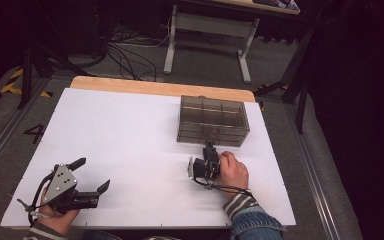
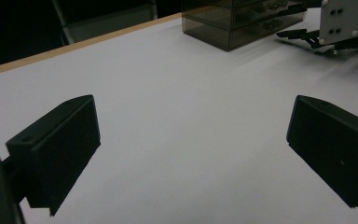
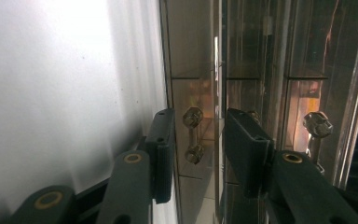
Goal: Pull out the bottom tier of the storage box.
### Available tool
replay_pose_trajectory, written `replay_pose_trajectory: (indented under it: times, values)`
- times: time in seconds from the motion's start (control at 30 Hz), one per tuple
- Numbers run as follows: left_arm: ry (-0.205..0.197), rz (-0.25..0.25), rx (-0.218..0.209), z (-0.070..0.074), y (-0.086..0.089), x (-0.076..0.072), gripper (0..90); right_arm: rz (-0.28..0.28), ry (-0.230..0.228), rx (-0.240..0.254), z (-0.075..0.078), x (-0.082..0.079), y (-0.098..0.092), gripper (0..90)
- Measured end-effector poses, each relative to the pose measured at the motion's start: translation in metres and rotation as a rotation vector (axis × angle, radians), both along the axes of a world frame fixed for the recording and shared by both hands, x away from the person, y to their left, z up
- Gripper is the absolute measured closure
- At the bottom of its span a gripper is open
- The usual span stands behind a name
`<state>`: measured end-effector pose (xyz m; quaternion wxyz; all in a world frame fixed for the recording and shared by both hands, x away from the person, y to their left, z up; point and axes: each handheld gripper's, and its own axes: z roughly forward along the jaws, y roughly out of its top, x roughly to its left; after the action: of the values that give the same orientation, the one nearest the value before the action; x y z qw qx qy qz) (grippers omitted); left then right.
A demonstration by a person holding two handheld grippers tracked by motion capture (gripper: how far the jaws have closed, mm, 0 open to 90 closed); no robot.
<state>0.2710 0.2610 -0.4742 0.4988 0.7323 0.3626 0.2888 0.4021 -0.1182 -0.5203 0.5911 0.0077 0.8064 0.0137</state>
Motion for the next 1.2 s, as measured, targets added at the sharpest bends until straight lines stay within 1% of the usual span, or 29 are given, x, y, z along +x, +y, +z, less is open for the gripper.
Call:
replay_pose_trajectory:
  times: [0.1,0.17,0.23,0.27,0.3,0.4,0.43,0.47,0.53,0.57,0.63,0.73,0.77,0.8,0.83,0.93,0.97,1.07,1.1,1.2]
  values:
    - [0.000,0.001,-0.003,0.000,0.000,0.000,3.2,-0.003,-0.010,-0.008,-0.003,0.001,0.000,65.4]
    - [0.000,0.002,-0.001,0.000,0.000,0.000,3.2,-0.003,-0.009,-0.025,-0.004,0.002,0.000,66.2]
    - [0.000,0.001,0.000,0.000,0.000,0.000,3.2,0.000,-0.026,-0.032,-0.006,0.004,0.000,67.8]
    - [0.000,0.001,-0.001,0.000,0.000,0.000,3.2,0.000,-0.026,-0.032,-0.006,0.004,0.000,67.8]
    - [0.001,0.000,-0.002,0.000,0.000,0.000,3.2,0.011,-0.032,-0.043,-0.007,0.006,0.000,67.8]
    - [0.000,0.000,-0.001,0.000,0.000,0.000,3.2,0.001,-0.028,-0.041,-0.008,0.006,0.000,68.3]
    - [0.000,0.000,-0.001,0.000,0.000,0.000,3.2,0.005,-0.033,-0.051,-0.008,0.006,0.001,68.7]
    - [0.002,0.001,-0.003,0.000,-0.001,0.000,3.2,-0.003,-0.033,-0.040,-0.009,0.006,0.000,69.1]
    - [0.002,0.001,-0.003,0.000,-0.001,0.000,3.2,-0.002,-0.039,-0.040,-0.011,0.007,0.000,70.1]
    - [0.001,0.001,0.000,0.000,0.000,0.000,3.2,-0.001,-0.046,-0.053,-0.011,0.008,0.000,71.0]
    - [0.000,0.000,-0.001,0.000,0.000,0.000,3.2,0.001,-0.048,-0.062,-0.012,0.009,0.000,71.4]
    - [0.001,-0.001,-0.001,0.000,-0.001,0.000,3.2,0.000,-0.053,-0.062,-0.013,0.010,0.000,72.1]
    - [0.000,0.000,-0.001,0.000,-0.001,0.000,3.2,-0.012,-0.051,-0.059,-0.015,0.010,0.000,72.4]
    - [0.000,0.000,-0.001,0.000,-0.001,0.000,3.2,-0.012,-0.051,-0.059,-0.015,0.010,0.000,72.4]
    - [-0.002,-0.001,0.002,0.000,0.000,0.000,3.2,-0.015,-0.051,-0.067,-0.015,0.011,0.000,72.7]
    - [0.001,-0.001,0.000,0.000,-0.001,0.000,3.2,-0.007,-0.057,-0.069,-0.016,0.012,0.000,73.1]
    - [0.002,0.000,-0.002,0.000,-0.001,0.000,3.2,-0.003,-0.060,-0.084,-0.015,0.013,0.000,73.2]
    - [0.000,-0.001,0.000,0.000,-0.001,0.000,3.2,-0.011,-0.066,-0.083,-0.016,0.014,0.000,73.9]
    - [-0.001,-0.002,0.003,0.000,-0.001,0.000,3.2,-0.008,-0.070,-0.092,-0.016,0.015,-0.001,74.0]
    - [0.000,-0.003,0.004,0.000,-0.001,0.000,3.2,-0.022,-0.070,-0.082,-0.017,0.015,-0.001,75.0]
